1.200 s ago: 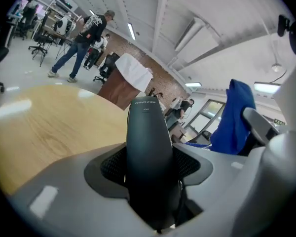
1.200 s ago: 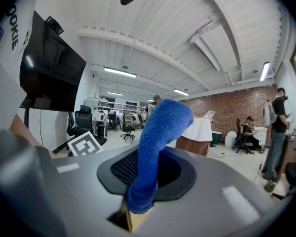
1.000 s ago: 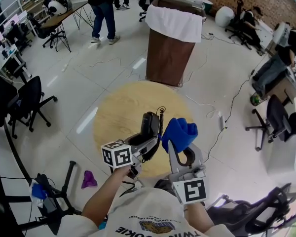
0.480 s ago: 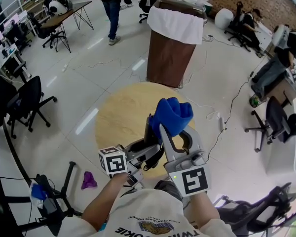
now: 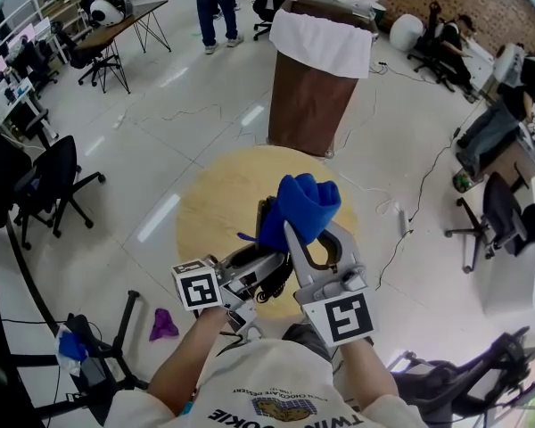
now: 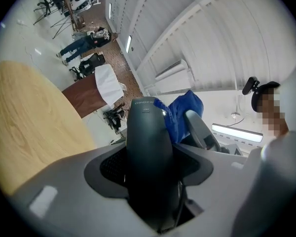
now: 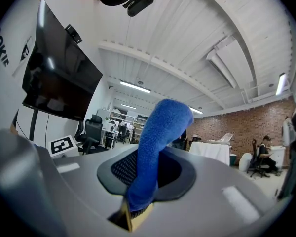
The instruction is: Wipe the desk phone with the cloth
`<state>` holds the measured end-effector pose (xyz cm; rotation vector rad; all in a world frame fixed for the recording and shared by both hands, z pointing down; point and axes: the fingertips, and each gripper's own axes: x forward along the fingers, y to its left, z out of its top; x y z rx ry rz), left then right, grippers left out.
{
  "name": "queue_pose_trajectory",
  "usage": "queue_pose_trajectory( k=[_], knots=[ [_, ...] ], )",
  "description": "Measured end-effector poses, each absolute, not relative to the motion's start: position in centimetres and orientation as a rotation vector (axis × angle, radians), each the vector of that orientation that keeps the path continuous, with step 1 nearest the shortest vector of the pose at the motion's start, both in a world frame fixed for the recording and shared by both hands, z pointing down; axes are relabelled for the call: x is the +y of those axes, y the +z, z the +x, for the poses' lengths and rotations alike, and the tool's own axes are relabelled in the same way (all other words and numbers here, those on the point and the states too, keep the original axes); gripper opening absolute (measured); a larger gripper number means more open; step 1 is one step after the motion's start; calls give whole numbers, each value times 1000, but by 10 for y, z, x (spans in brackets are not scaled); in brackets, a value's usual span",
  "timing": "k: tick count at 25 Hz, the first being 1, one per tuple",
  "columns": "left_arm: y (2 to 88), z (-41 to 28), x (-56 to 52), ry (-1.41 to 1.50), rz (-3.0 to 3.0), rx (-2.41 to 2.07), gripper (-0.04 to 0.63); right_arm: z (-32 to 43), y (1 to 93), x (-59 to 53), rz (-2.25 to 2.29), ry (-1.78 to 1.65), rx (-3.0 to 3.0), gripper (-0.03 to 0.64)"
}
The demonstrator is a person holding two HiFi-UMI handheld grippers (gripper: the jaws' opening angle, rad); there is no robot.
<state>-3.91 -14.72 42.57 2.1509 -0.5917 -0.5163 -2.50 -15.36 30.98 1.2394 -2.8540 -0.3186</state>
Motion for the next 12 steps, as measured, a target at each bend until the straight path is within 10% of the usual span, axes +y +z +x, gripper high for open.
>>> queue_pose_trajectory(
  k=[12],
  knots=[
    [415, -55, -168, -606, 2093, -595, 261, -29, 321, -121, 1248, -272, -2872, 66]
  ],
)
